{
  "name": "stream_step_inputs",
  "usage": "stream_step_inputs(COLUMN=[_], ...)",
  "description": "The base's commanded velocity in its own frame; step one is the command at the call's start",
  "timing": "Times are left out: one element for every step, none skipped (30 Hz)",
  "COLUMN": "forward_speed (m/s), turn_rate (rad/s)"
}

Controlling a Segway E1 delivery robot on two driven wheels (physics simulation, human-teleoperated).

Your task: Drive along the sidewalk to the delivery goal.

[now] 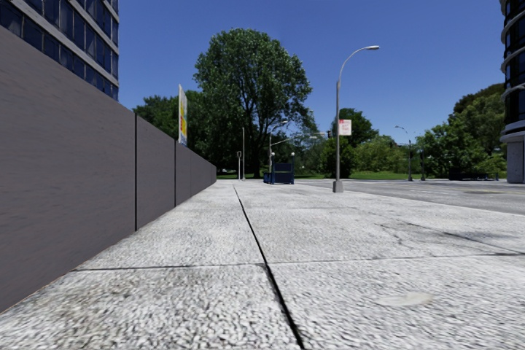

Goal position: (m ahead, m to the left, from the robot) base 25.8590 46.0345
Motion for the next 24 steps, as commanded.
stream_step_inputs(forward_speed=[2.00, 2.00, 2.00, 2.00, 2.00, 2.00, 2.00, 2.00, 2.00, 2.00, 2.00, 2.00, 2.00, 2.00, 2.00, 2.00, 2.00, 2.00, 2.00, 2.00, 2.00, 2.00, 2.00, 2.00], turn_rate=[0.00, 0.00, 0.00, 0.00, 0.00, 0.00, 0.00, 0.00, 0.00, 0.00, 0.00, 0.00, 0.00, 0.00, 0.00, 0.00, 0.00, 0.00, 0.00, 0.00, 0.00, 0.00, 0.00, 0.00])
